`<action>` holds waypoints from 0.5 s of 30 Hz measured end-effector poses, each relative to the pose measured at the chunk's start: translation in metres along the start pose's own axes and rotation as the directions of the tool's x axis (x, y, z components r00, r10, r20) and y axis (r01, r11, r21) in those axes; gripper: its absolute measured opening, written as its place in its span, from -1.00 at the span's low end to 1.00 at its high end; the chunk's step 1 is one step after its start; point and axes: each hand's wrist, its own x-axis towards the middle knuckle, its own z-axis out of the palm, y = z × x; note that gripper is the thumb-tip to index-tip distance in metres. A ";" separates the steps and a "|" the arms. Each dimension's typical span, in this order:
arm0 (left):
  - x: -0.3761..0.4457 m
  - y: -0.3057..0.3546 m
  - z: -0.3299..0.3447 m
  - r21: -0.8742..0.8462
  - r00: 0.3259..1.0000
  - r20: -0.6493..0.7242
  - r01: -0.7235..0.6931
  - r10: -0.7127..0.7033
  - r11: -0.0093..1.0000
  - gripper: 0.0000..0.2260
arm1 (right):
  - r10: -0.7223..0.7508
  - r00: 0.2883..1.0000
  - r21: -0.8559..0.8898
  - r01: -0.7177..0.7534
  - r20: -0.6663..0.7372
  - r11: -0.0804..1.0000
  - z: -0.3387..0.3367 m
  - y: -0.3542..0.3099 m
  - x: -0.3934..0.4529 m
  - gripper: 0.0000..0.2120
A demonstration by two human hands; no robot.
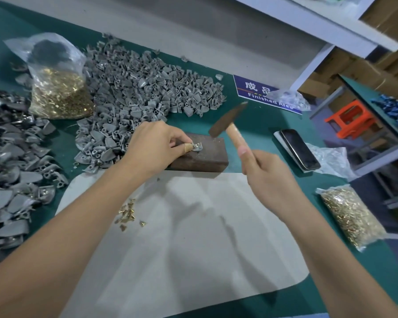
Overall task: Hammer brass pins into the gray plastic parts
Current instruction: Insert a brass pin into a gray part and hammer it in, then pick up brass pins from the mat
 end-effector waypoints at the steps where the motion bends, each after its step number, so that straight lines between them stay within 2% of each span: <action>1: 0.000 0.000 0.000 -0.002 1.000 0.002 0.000 0.000 1.000 -0.91 | -0.037 0.997 0.059 0.042 -0.074 0.997 0.002 -0.003 -0.001 -0.40; 3: 0.000 -0.001 -0.001 0.004 1.000 0.007 0.004 -0.004 1.000 -0.90 | -0.093 0.985 0.144 0.114 -0.146 0.983 0.012 -0.009 -0.005 -0.44; 4: 0.001 0.000 -0.001 0.006 1.000 0.009 0.005 -0.005 1.000 -0.90 | -0.097 0.989 0.121 0.110 -0.113 0.987 0.017 -0.011 -0.008 -0.47; 7: 0.001 0.000 0.000 0.001 1.000 0.003 0.012 -0.012 1.000 -0.91 | 0.006 0.993 -0.057 0.000 0.119 0.998 0.012 0.002 -0.009 -0.46; 9: 0.000 0.002 -0.001 0.014 1.000 0.009 0.011 -0.011 1.000 -0.91 | 0.044 0.995 -0.097 -0.035 0.086 0.995 0.000 0.012 -0.009 -0.44; 12: 0.000 0.005 -0.003 0.044 1.000 0.006 0.007 -0.007 0.999 -0.91 | 0.043 0.999 -0.056 -0.044 -0.005 0.997 0.002 0.017 -0.014 -0.46; 15: 0.001 0.008 -0.006 0.078 1.000 0.014 0.009 -0.010 0.997 -0.90 | -0.035 0.998 -0.090 0.031 -0.044 0.995 0.015 0.022 -0.029 -0.53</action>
